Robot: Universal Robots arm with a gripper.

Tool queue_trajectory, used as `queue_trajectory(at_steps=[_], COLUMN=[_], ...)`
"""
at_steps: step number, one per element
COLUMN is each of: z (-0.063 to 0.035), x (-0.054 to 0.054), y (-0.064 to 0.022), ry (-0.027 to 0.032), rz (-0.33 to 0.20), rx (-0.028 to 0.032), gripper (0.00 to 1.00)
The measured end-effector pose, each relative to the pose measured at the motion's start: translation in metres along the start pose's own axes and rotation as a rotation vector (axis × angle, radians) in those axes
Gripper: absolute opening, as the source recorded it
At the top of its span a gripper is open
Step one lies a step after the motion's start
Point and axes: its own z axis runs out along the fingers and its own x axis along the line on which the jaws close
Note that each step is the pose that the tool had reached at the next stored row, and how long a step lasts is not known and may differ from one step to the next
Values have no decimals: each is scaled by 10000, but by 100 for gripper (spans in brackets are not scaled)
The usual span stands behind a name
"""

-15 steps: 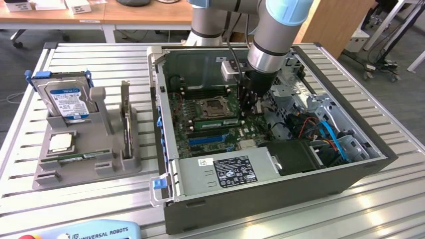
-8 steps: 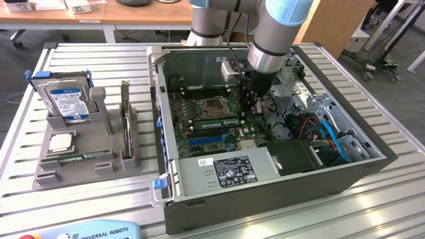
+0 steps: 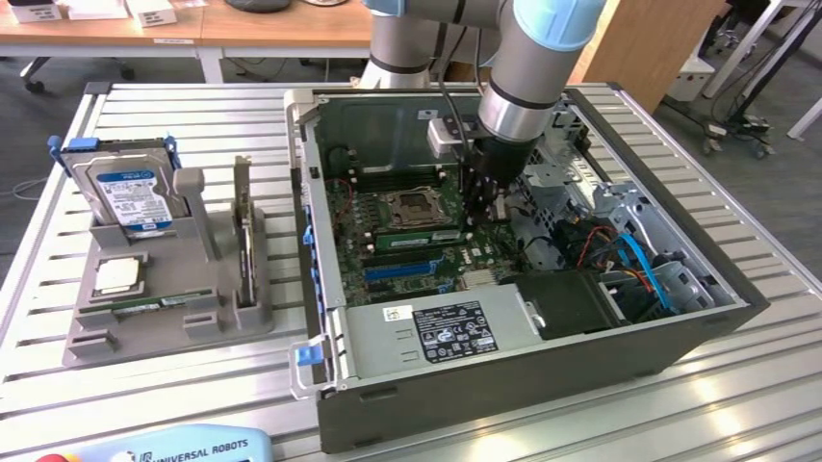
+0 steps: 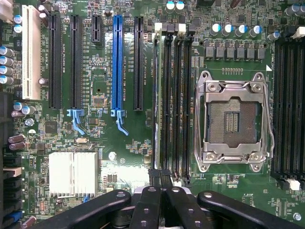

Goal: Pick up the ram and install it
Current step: 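Press down the ram until it locks into place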

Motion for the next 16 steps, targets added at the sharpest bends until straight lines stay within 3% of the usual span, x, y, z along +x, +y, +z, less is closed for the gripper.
queue_trajectory(at_steps=[10,16], z=[-5,-81], x=[-1,-2], y=[1,3], ry=[-9,0], rz=[2,1], rx=[-6,-10], gripper=[10,10])
